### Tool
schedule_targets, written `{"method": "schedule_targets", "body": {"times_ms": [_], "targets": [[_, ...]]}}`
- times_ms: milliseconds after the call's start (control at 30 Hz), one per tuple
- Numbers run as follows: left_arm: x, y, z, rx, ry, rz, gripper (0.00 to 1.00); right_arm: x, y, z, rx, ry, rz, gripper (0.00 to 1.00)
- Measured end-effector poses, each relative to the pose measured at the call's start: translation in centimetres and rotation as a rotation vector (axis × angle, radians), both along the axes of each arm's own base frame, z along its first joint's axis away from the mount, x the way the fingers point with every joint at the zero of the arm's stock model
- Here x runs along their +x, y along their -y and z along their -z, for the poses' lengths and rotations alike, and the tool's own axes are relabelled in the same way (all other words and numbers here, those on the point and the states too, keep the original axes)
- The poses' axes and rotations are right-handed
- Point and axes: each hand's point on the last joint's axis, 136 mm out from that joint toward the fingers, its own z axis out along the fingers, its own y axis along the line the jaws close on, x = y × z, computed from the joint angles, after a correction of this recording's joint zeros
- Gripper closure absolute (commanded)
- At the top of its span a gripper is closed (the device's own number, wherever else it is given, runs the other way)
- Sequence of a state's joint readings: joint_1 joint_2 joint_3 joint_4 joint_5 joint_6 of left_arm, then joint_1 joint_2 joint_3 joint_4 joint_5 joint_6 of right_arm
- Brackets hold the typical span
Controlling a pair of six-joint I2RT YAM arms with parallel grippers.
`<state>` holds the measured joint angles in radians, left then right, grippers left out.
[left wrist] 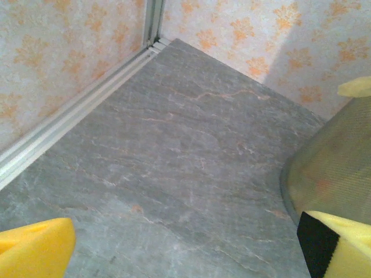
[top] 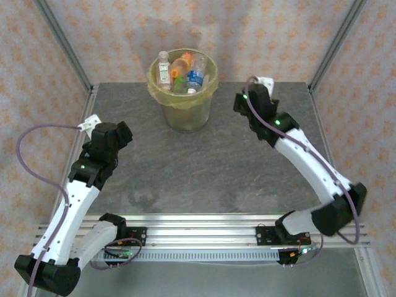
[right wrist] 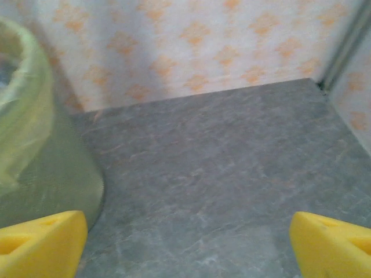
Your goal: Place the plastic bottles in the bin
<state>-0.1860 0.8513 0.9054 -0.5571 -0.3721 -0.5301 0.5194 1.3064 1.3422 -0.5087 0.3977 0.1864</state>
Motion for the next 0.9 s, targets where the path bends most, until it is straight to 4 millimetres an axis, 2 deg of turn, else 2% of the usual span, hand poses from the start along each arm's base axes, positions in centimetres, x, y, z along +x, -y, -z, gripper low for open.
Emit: {"method": "schedule_targets", "body": {"times_ms": [133, 333, 433, 633, 800, 900], "targets": [[0.2, -0.3, 2.4, 0.053, -0.003, 0.004, 0.0, -3.6, 3.4, 2.3, -0.013, 0.035, 0.058, 0.01], [1.0, -0.2, 7.2, 0.118, 0.008, 0.043, 0.0, -6.1, 7.0, 8.0, -0.07, -0.001, 0.165, 0.01], [1.2, -0.1, 9.0, 0.155, 0.022, 0.064, 0.0, -6.4, 8.5, 10.4, -0.101, -0.022, 0.216, 0.01], [2.2, 0.0, 10.7, 0.237, 0.059, 0.099, 0.0, -6.4, 11.6, 14.4, -0.152, -0.043, 0.299, 0.01], [4.1, 0.4, 13.5, 0.304, -0.01, 0.137, 0.0, -5.9, 12.7, 17.4, -0.216, -0.06, 0.297, 0.01], [5.2, 0.5, 15.5, 0.343, -0.078, 0.162, 0.0, -5.0, 13.3, 18.4, -0.224, -0.07, 0.3, 0.01]]}}
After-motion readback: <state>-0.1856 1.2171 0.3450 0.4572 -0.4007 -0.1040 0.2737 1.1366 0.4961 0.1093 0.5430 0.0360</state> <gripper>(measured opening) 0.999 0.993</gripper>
